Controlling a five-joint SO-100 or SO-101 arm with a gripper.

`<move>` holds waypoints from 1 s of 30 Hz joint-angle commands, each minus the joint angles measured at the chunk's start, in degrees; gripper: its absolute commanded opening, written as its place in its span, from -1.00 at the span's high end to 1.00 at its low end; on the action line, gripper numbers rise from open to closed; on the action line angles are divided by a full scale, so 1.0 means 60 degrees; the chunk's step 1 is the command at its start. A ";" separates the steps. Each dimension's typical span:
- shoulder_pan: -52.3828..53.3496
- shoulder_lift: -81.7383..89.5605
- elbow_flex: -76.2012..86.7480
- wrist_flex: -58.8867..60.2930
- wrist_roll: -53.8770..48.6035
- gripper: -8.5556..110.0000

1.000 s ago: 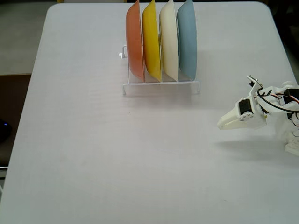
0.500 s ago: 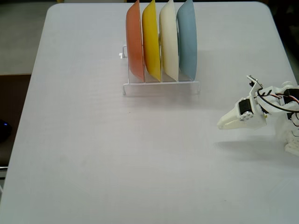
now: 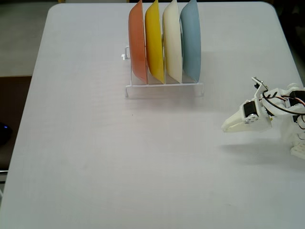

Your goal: Could you take three plates?

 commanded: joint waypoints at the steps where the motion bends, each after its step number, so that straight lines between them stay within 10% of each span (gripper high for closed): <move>1: 0.0000 0.0088 -0.0029 0.0000 -0.0044 0.86; 30: -0.0015 0.0088 -0.0029 0.0073 0.0073 0.86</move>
